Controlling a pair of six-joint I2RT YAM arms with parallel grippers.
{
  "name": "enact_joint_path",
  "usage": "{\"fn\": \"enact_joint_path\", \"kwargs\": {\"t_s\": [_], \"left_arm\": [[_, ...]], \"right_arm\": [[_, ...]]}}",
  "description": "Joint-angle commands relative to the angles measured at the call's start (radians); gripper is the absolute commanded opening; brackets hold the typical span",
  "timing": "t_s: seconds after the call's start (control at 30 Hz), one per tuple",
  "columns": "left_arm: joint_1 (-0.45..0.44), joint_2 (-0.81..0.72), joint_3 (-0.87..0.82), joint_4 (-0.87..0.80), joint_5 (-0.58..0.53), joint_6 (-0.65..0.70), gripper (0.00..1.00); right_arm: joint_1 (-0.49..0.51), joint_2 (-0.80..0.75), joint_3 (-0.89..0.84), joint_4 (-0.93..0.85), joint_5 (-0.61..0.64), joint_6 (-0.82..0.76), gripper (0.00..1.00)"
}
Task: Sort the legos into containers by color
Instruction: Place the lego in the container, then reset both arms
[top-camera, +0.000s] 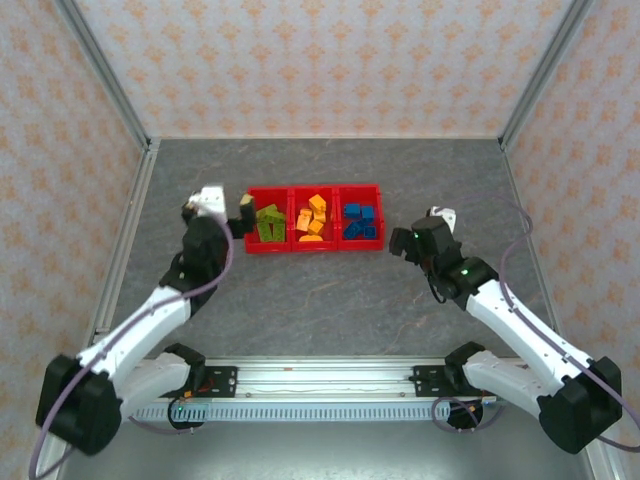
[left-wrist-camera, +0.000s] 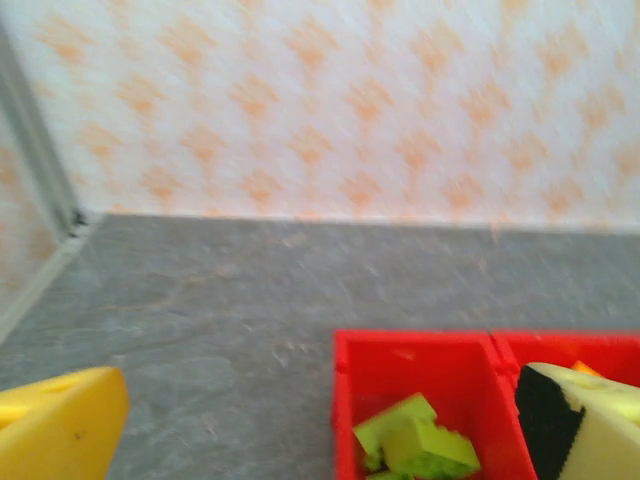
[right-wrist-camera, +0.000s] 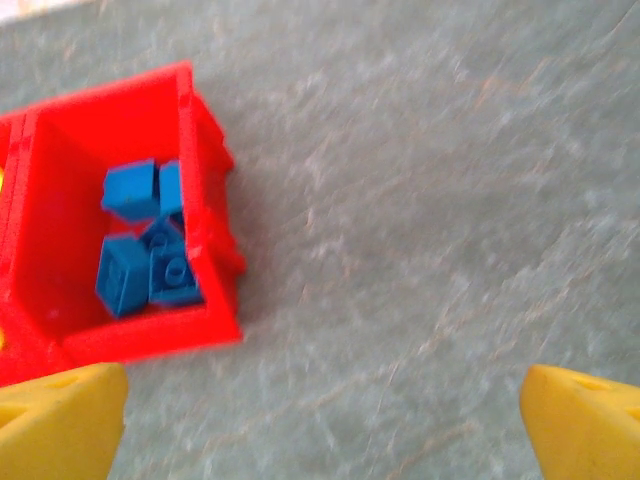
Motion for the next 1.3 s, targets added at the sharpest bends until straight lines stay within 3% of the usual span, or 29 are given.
{"fn": "enact_joint_path", "kwargs": {"t_s": [0.0,0.13,0.23,0.4,0.5,0.53,0.63,0.8,0.87,0.93,1.1,1.13,1.17,1.2,1.27], "left_arm": [[0.02,-0.053,-0.204,0.375,-0.119,-0.051,0.99],[0.019,-0.048,-0.361,0.556,-0.199,-0.082,0.99],[0.025,-0.026,-0.414,0.649,-0.193,-0.047,0.99],[0.026,0.002,-0.403,0.67,-0.201,0.035,0.99],[0.026,-0.025,-0.395,0.599,-0.214,0.108,0.99],[0.027,-0.032,-0.394,0.575,-0.212,0.12,0.99],[0.04,0.004,-0.432,0.621,-0.211,0.138,0.99],[0.099,0.143,-0.516,0.873,-0.119,0.126,1.0],[0.127,0.198,-0.495,0.908,-0.038,0.119,0.99],[0.153,0.262,-0.454,0.91,0.079,0.132,1.0],[0.201,0.454,-0.371,0.977,0.177,0.18,1.0],[0.224,0.498,-0.373,1.061,0.184,0.166,1.0],[0.253,0.505,-0.37,1.039,0.143,0.109,1.0],[0.297,0.525,-0.375,1.037,0.198,0.063,1.0],[0.337,0.63,-0.376,1.207,0.212,0.04,1.0]], "right_arm": [[-0.006,-0.041,-0.103,0.303,0.269,-0.113,1.0],[-0.02,-0.127,-0.388,0.844,0.446,-0.352,1.0],[-0.13,-0.106,-0.462,0.972,0.454,-0.33,1.0],[-0.337,0.08,-0.562,1.208,0.296,-0.215,1.0],[-0.377,0.256,-0.535,1.313,0.244,-0.224,1.0],[-0.38,0.286,-0.492,1.261,0.212,-0.224,1.0],[-0.381,0.397,-0.464,1.414,0.095,-0.295,1.0],[-0.379,0.472,-0.411,1.418,-0.053,-0.413,1.0],[-0.381,0.533,-0.522,1.699,-0.05,-0.425,1.0],[-0.396,0.573,-0.58,1.833,0.028,-0.373,1.0],[-0.397,0.559,-0.535,1.723,0.007,-0.375,1.0],[-0.398,0.557,-0.53,1.709,0.02,-0.367,1.0],[-0.397,0.567,-0.53,1.724,0.029,-0.367,1.0],[-0.397,0.562,-0.531,1.717,0.029,-0.364,1.0],[-0.398,0.564,-0.533,1.724,0.03,-0.366,1.0]]}}
